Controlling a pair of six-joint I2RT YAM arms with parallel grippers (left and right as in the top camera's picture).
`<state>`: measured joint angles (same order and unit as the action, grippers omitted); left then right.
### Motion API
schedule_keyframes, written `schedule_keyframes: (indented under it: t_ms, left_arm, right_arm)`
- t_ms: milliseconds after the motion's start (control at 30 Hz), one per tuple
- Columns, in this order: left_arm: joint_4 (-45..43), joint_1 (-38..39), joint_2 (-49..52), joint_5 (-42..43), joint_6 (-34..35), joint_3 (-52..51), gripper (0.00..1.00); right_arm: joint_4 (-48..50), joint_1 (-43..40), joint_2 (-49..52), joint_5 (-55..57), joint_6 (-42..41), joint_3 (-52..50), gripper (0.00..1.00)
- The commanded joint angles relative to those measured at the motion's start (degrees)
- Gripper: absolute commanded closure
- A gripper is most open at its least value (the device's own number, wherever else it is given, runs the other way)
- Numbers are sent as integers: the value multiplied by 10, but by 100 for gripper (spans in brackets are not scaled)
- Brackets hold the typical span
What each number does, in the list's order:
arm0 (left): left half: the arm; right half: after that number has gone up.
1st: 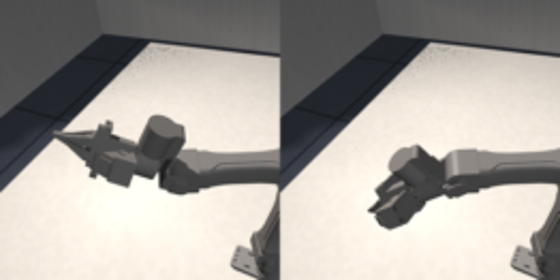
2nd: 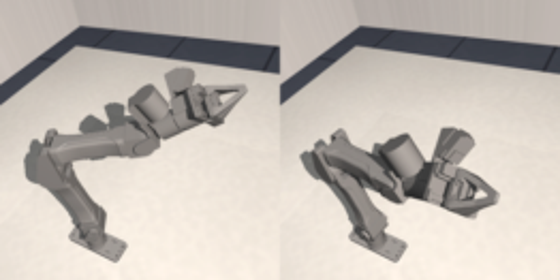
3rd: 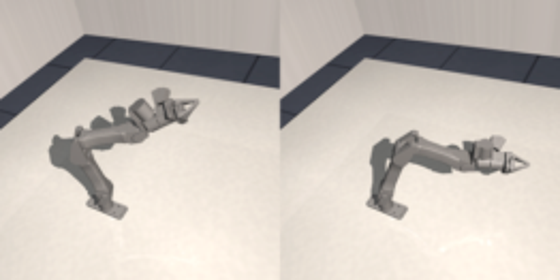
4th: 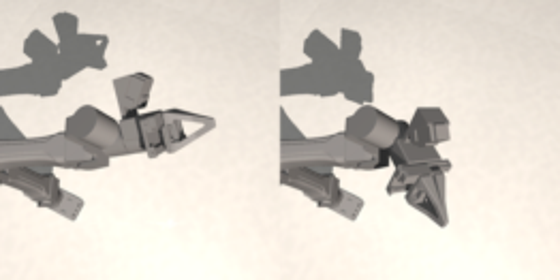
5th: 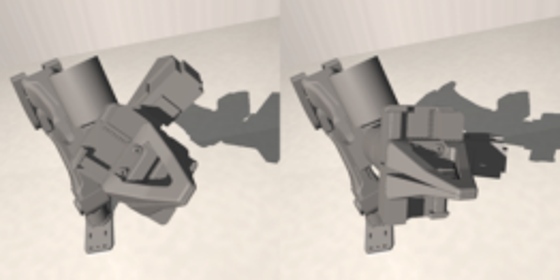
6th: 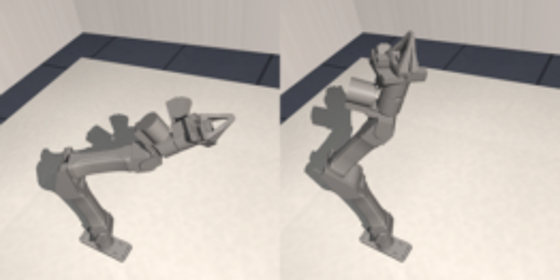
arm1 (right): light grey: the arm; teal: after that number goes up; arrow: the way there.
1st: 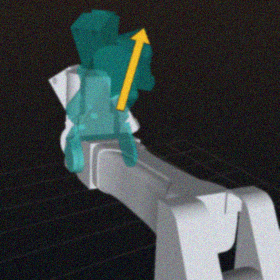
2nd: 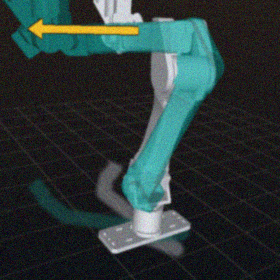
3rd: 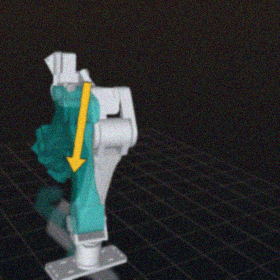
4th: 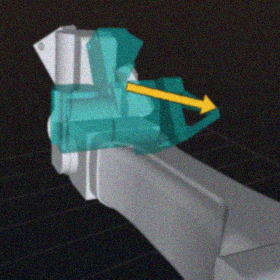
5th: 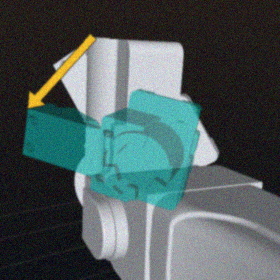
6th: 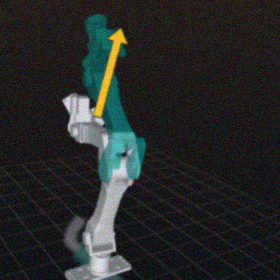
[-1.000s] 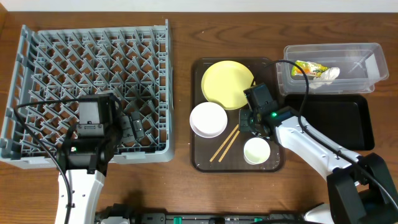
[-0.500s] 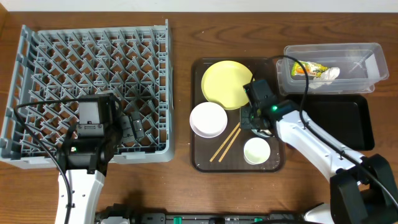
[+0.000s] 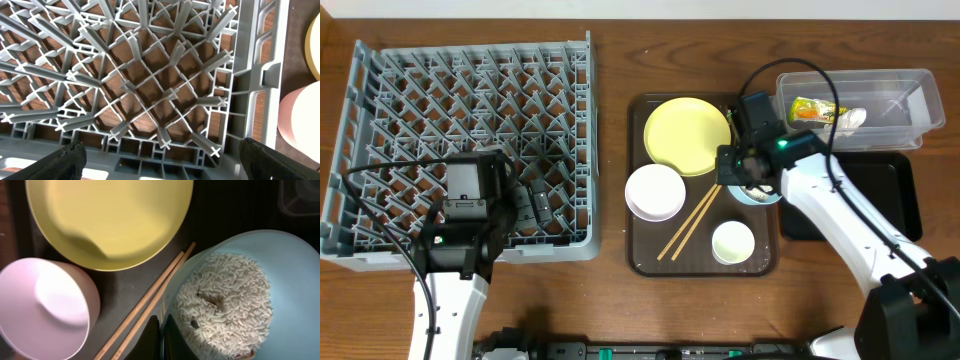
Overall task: Sort waste into correct bins and load items into the dishwasher rack
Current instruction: 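Lift the blue bowl with the right gripper over the black tray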
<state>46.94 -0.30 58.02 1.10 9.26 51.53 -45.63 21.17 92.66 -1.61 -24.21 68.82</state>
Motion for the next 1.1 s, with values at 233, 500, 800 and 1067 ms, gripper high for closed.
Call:
schedule_keyframes:
  t_ms: [233,500,800,1067]
  left_arm:
    - [2,1,0,-3,7,12,1]
    - [2,1,0,-3,7,12,1]
    - [1,1,0,-3,7,12,1]
    - [2,1,0,-3,7,12,1]
  right_arm:
    - [-44,-173,-82,-196,78,17,99]
    - [-62,-318,-83,-344,183,-8,99]
    - [7,-472,-80,-552,259,-118,99]
    - [136,-572,-79,-720,282,-212,99]
